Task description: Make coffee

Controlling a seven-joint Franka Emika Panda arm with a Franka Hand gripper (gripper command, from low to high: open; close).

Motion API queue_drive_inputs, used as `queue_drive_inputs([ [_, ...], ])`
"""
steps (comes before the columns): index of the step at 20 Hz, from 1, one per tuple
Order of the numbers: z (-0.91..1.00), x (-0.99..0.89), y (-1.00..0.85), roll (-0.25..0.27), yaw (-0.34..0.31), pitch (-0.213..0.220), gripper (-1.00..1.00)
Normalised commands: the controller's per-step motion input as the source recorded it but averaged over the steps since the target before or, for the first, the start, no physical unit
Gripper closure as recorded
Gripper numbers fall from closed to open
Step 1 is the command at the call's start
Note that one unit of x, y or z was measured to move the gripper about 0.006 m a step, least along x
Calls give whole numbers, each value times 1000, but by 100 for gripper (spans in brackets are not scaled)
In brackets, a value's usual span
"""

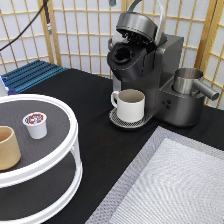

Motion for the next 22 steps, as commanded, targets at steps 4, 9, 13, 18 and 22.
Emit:
queue_drive_inputs([
  [4, -276, -276, -852, 194, -5, 0, -100],
  [9, -297, -190, -979, 32, -5, -6, -100],
  [13, -316, -219, -996, -14, 0, -67, -100],
  [18, -481, -441, -600, -115, -108, -123, -100],
  [22, -467, -289, -201, -205, -227, -47, -100],
])
